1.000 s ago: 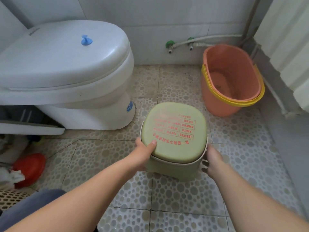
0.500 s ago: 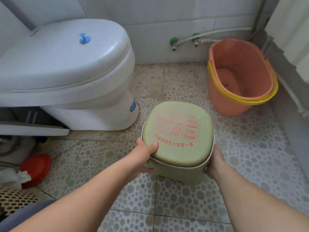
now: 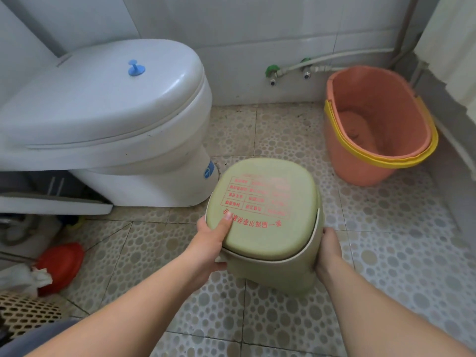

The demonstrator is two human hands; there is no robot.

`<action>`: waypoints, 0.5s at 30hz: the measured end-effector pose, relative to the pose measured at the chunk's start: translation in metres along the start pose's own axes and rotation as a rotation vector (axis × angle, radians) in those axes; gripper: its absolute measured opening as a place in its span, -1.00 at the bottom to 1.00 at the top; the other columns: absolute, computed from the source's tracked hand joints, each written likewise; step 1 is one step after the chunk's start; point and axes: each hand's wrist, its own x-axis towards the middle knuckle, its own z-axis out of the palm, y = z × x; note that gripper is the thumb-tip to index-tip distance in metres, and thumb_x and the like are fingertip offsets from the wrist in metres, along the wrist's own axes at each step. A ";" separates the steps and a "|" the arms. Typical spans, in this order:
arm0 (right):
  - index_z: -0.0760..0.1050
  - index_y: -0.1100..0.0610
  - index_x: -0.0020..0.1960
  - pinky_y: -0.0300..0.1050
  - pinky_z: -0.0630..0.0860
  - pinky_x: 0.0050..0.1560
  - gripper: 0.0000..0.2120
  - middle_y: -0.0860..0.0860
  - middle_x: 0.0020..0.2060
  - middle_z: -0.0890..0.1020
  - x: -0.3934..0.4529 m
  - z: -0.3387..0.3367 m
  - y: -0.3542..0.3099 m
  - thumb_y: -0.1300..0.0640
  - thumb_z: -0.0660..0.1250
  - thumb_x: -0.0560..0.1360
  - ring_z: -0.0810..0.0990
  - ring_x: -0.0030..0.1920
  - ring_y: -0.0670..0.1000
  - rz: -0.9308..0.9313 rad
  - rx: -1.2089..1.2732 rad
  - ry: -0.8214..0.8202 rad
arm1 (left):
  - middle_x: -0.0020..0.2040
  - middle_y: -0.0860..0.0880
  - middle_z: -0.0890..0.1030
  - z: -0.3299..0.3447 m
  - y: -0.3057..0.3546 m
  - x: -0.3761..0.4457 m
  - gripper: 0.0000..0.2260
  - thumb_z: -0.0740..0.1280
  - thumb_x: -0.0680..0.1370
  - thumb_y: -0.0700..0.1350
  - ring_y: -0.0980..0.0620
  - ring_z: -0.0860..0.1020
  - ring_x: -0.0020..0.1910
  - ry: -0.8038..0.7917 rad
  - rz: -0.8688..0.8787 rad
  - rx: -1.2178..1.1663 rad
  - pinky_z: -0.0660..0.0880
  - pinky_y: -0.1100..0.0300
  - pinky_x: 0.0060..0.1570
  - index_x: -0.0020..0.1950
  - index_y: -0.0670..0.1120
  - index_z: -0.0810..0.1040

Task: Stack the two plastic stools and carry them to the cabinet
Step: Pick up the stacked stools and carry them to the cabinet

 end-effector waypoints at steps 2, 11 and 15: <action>0.48 0.02 -0.27 -0.06 0.42 -0.29 -0.78 -0.02 -0.41 0.60 0.001 0.004 -0.001 -0.06 0.20 0.47 0.53 -0.25 0.09 -0.026 -0.006 0.004 | 0.36 0.04 0.50 -0.002 -0.001 0.000 -0.31 0.33 0.57 0.26 -0.07 0.50 0.28 0.018 0.024 0.006 0.52 -0.11 0.01 0.59 0.15 0.10; 0.58 0.07 -0.03 -0.06 0.49 -0.15 -0.70 0.03 -0.17 0.65 -0.001 0.013 0.009 -0.10 0.25 0.38 0.59 -0.16 0.13 -0.015 0.056 0.120 | 0.40 0.06 0.52 -0.020 0.000 0.005 -0.38 0.37 0.56 0.23 -0.10 0.47 0.40 0.054 0.022 -0.040 0.48 -0.24 0.17 0.56 0.16 0.23; 0.61 0.10 0.02 -0.07 0.50 -0.16 -0.71 0.02 -0.16 0.65 -0.002 0.018 0.007 -0.03 0.27 0.41 0.58 -0.20 0.11 -0.026 0.054 0.136 | 0.37 0.07 0.54 -0.027 0.003 0.003 -0.50 0.30 0.62 0.21 -0.10 0.47 0.39 0.023 0.021 -0.041 0.45 -0.25 0.22 0.52 0.14 0.27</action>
